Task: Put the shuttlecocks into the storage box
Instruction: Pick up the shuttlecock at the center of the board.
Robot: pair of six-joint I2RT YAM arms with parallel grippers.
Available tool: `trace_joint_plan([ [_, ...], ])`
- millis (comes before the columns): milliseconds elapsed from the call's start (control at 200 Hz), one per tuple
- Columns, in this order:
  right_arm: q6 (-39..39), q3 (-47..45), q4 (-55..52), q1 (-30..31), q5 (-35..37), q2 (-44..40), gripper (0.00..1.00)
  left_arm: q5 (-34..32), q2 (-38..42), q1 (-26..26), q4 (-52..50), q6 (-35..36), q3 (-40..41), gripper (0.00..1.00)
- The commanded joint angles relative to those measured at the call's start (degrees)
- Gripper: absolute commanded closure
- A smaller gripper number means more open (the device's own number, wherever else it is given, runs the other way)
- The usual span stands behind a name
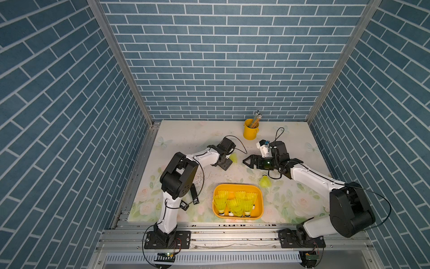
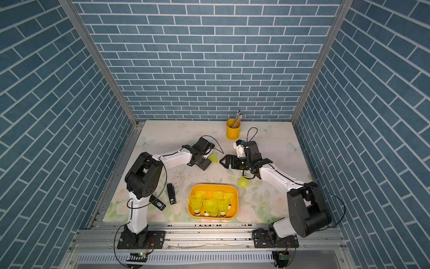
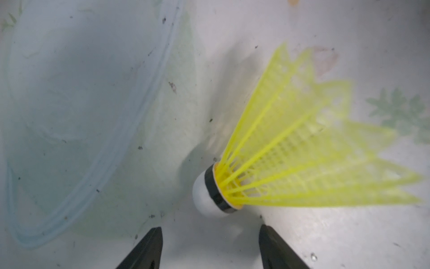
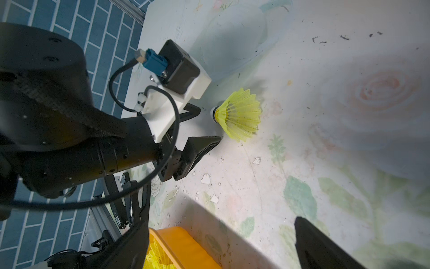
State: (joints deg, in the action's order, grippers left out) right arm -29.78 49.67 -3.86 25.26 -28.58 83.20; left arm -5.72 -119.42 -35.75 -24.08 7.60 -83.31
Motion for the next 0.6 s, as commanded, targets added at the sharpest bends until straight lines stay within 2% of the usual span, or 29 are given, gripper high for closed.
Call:
trace_joint_plan([
  [0,-1.02,-0.85,1.46,-0.57,-1.89,0.98,0.00,-1.42,-2.56,0.30,0.60,3.20,-2.09,0.30],
  [265,-6.76,-1.31,3.95,-4.06,-1.55,3.94,0.02,-0.02,-6.15,1.63,0.53,5.93,-6.38,0.34],
  [425,-11.57,-1.88,7.95,-6.00,-1.28,6.68,0.04,1.75,-7.57,2.39,0.27,5.85,-7.73,0.42],
  [535,-14.21,-1.95,11.08,-6.72,-1.72,8.52,0.05,3.49,-8.52,2.66,-0.25,5.85,-9.08,0.54],
  [595,-15.23,-1.63,12.38,-6.97,-2.22,9.42,0.06,3.77,-9.10,2.69,-0.76,5.85,-9.86,0.56],
])
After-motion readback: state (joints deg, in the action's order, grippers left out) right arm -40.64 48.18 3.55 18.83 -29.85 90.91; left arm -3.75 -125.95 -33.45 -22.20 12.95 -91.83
